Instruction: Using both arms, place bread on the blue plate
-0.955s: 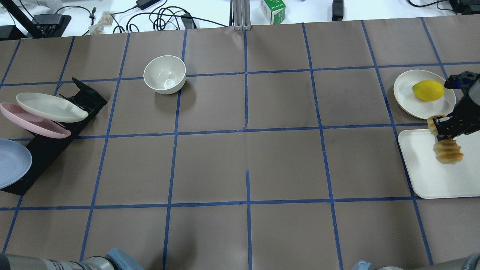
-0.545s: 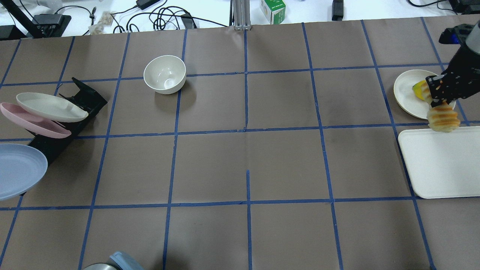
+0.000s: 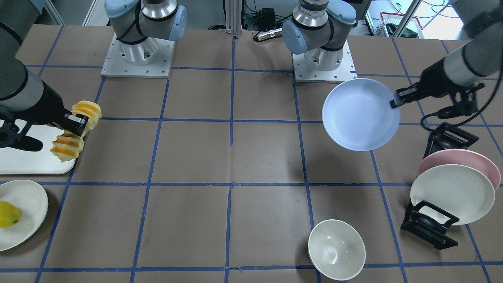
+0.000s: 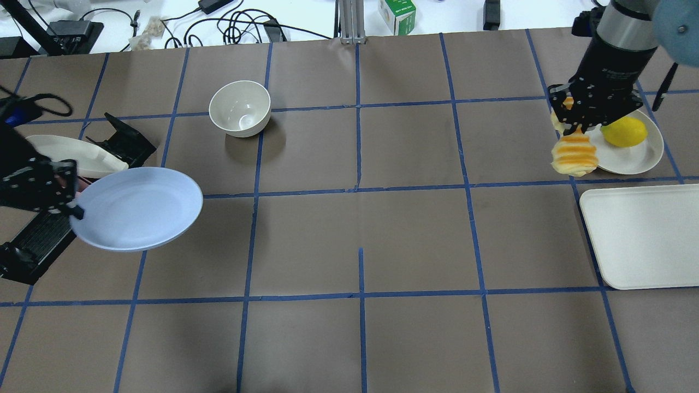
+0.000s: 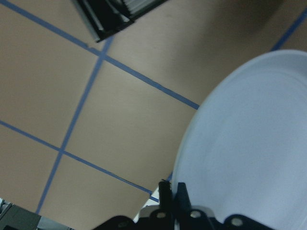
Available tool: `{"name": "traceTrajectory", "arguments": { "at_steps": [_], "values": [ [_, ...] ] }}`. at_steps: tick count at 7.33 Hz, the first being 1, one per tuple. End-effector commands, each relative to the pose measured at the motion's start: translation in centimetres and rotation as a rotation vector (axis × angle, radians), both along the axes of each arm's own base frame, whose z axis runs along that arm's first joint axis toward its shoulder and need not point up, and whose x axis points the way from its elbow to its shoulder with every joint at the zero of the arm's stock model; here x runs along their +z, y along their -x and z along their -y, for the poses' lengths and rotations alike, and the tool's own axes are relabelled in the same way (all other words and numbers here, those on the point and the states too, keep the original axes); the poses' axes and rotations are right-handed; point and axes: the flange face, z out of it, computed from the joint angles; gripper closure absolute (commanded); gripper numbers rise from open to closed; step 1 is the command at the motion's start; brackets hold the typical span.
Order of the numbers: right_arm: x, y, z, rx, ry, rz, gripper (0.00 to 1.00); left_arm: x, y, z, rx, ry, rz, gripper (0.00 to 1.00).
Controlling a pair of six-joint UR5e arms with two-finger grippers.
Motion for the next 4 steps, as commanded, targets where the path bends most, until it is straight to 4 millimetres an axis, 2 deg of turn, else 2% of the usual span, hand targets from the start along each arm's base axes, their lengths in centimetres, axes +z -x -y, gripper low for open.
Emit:
{"name": "traceTrajectory", "arguments": {
  "at_steps": [1,3,4],
  "values": [
    [0.1,-3.7,-0.3,-0.021,0.005,-0.001,1.0,-7.7,12.5,2.5,-0.084,0.174,0.011,1.0],
    [-0.7,-4.4,-0.3,-0.072,-0.005,0.03,1.0,-13.8,21.7,1.7,-0.036,0.195,-0.102,1.0],
    [-0.7,-4.5,-0.4,-0.102,-0.009,0.034,1.0,-14.5,25.0,1.8,0.028,0.214,-0.122,1.0]
  ]
}}
